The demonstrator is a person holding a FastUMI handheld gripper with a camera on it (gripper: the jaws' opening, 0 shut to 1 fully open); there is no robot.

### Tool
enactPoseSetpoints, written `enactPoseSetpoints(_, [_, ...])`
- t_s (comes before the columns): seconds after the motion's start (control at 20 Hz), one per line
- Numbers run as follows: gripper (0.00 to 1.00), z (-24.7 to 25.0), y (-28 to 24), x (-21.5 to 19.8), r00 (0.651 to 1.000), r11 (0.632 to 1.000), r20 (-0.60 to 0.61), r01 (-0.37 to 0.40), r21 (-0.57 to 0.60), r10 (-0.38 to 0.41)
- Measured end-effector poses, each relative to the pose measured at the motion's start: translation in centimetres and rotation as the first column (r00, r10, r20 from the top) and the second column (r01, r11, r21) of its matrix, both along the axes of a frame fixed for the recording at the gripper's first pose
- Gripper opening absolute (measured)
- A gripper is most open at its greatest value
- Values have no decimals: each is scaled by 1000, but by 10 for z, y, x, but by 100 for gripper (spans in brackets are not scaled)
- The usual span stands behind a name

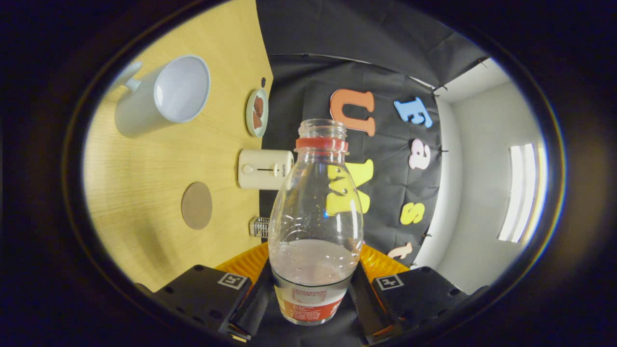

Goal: Take the bottle from table, then pour the juice into the cup, finally place the bottle on the coaster

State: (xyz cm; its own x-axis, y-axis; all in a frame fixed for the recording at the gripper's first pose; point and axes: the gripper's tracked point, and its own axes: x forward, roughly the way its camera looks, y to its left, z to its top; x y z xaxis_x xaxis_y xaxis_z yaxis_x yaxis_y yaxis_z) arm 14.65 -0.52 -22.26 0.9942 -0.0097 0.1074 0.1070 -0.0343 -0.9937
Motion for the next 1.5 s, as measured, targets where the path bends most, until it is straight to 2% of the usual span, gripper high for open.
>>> enactPoseSetpoints(0.5, [82, 1, 19, -1, 999, 986, 24, -23, -164, 27])
enactPoseSetpoints(1.5, [82, -1, 19, -6, 1000, 979, 2, -15, -202, 16])
